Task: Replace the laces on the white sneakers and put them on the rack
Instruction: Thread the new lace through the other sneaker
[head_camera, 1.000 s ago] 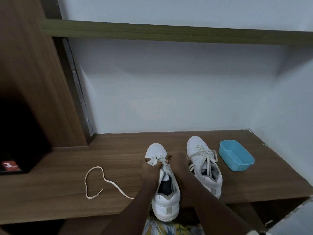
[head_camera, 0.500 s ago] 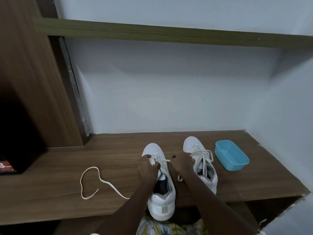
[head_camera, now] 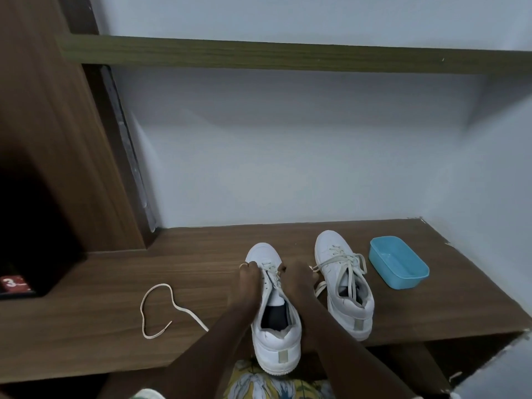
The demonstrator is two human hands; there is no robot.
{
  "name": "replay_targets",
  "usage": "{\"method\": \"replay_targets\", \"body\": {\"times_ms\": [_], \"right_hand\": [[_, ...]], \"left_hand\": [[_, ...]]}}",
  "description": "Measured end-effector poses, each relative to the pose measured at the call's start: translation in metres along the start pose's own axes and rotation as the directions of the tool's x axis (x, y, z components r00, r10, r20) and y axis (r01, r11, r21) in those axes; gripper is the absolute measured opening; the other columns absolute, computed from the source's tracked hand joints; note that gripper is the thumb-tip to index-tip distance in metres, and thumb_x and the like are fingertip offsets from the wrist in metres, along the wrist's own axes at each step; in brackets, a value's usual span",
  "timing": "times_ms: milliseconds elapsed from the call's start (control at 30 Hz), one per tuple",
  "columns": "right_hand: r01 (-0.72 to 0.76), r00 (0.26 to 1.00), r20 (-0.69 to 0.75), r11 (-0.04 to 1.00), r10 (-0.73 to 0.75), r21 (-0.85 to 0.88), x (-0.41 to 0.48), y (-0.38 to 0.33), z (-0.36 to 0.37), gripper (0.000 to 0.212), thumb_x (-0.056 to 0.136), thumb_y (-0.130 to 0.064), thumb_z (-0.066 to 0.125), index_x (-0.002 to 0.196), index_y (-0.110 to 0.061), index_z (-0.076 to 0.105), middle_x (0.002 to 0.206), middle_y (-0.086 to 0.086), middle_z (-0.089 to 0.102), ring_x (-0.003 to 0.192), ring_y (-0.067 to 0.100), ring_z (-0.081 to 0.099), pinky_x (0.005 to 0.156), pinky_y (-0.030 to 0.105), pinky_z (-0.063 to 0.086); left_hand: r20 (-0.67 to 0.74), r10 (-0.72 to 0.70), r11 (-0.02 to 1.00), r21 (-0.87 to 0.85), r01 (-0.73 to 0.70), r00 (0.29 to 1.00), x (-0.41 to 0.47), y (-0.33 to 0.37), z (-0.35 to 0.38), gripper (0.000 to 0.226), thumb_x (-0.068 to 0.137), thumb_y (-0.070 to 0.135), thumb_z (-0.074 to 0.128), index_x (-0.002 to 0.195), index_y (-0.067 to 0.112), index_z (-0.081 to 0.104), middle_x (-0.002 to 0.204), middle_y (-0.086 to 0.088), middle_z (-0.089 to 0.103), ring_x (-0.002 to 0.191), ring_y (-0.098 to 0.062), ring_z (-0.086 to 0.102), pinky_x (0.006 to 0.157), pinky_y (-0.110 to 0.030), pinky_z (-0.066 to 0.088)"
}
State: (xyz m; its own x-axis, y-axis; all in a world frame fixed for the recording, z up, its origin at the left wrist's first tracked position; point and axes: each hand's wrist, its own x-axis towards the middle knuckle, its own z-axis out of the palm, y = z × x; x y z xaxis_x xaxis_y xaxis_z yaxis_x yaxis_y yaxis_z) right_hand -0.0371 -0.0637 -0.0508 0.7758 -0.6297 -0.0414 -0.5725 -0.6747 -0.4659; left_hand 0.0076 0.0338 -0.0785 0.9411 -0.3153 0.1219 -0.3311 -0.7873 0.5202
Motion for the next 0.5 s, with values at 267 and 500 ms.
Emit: {"method": "replay_targets", "body": {"times_ms": [267, 500], "right_hand": [[-0.045, 0.999, -0.018, 0.997, 0.044, -0.064, -0.003, 0.0, 0.005, 0.025, 0.096, -0.015, 0.042, 0.111, -0.014, 0.062, 0.118, 0.006, 0.062, 0.118, 0.027, 0.053, 0.099, 0.038, 0.034], [-0.066, 0.998, -0.007, 0.996, 0.065, -0.058, -0.006, -0.001, 0.006, 0.027, 0.097, -0.016, 0.04, 0.111, -0.013, 0.062, 0.118, 0.007, 0.062, 0.117, 0.027, 0.053, 0.099, 0.039, 0.033]], "left_hand": [[0.447, -0.164, 0.969, -0.094, 0.229, 0.879, 0.034, 0.003, -0.024, 0.037, 0.099, 0.004, 0.033, 0.065, 0.008, 0.047, 0.069, -0.009, 0.062, 0.06, -0.014, 0.06, 0.043, -0.016, 0.04], [0.404, -0.195, 0.979, 0.025, 0.202, 0.894, 0.032, -0.012, -0.014, 0.028, 0.099, 0.012, 0.037, 0.099, 0.001, 0.063, 0.109, -0.017, 0.061, 0.099, -0.026, 0.06, 0.088, -0.031, 0.046]]}}
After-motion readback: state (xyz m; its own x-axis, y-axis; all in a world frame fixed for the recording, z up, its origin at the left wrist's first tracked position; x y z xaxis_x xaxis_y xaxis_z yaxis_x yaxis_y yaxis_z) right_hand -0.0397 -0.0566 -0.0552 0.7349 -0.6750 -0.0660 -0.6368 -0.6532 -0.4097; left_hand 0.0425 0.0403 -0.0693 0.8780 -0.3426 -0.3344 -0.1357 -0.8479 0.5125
